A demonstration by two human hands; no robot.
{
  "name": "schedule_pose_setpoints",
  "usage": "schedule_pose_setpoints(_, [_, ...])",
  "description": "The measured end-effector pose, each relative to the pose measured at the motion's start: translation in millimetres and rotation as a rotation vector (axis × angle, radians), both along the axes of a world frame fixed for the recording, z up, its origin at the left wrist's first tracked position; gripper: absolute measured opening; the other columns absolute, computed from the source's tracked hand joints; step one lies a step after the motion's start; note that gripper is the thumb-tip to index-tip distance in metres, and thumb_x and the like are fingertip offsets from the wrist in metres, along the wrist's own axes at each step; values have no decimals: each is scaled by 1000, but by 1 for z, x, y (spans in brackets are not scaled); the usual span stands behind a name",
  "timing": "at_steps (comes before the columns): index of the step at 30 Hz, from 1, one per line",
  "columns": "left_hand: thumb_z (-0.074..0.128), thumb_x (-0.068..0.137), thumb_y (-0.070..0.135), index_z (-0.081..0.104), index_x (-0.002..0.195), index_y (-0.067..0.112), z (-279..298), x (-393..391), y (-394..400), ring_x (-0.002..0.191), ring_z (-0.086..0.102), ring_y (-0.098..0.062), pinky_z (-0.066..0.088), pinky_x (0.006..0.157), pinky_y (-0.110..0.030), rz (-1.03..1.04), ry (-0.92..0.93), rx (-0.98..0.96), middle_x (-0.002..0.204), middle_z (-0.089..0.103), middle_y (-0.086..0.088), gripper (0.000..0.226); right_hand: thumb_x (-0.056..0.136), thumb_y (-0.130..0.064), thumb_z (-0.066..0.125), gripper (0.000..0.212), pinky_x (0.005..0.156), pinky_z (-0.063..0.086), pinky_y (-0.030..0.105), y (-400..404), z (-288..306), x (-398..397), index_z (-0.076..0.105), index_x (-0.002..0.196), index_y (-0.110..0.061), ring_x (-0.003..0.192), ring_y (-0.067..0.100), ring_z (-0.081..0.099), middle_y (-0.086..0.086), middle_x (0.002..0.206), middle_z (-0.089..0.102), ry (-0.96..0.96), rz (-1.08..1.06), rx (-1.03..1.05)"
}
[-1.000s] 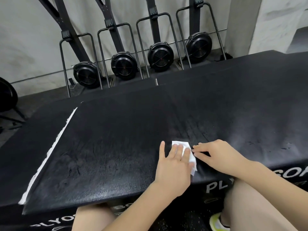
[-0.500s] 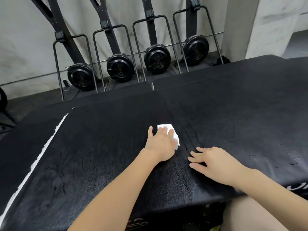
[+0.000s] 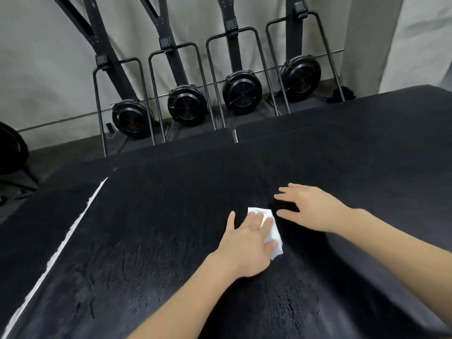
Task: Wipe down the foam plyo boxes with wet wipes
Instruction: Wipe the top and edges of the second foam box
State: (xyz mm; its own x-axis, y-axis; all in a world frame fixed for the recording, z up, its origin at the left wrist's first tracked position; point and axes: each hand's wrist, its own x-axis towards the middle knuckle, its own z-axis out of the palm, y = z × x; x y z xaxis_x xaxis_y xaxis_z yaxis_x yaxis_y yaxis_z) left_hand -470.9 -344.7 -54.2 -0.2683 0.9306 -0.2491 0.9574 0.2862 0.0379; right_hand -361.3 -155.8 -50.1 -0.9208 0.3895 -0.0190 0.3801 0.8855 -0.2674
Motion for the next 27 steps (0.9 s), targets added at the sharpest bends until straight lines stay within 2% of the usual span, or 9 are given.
schedule_pose_setpoints(5, [19,107,46,3,161,19,-6,-47,52,155,-9,-17,-11,121,-60,68,41,-28,169,0,-3,63,100,-61,36,58,120,25,34,12,-10,-16,33,153,-39,152,13,17,-15,162,23,-188,70,62])
schedule_pose_setpoints(11, [23,104,47,3,161,19,-9,-95,105,155,-4,-19,-9,120,-63,127,56,-37,168,2,-2,67,99,-64,32,58,119,25,36,18,-13,-21,33,152,-41,152,12,17,-16,162,22,-206,85,67])
schedule_pose_setpoints(18, [24,101,51,15,158,18,-12,-75,88,153,4,-20,-5,120,-63,95,41,7,166,12,-5,66,99,-63,35,57,119,23,34,18,-15,-19,36,151,-40,152,12,17,-15,161,26,-190,73,39])
schedule_pose_setpoints(23, [23,105,50,10,159,18,-5,-53,56,154,0,-17,-5,122,-59,54,32,-1,167,7,-3,64,99,-64,34,58,118,23,32,18,-15,-18,35,151,-40,151,11,15,-15,161,24,-193,83,21])
schedule_pose_setpoints(27, [21,103,52,5,160,20,-9,-78,81,155,0,-17,-7,122,-59,110,38,-15,169,3,-3,67,100,-64,31,58,121,17,34,15,-16,-17,32,153,-40,152,12,13,-15,162,21,-203,86,39])
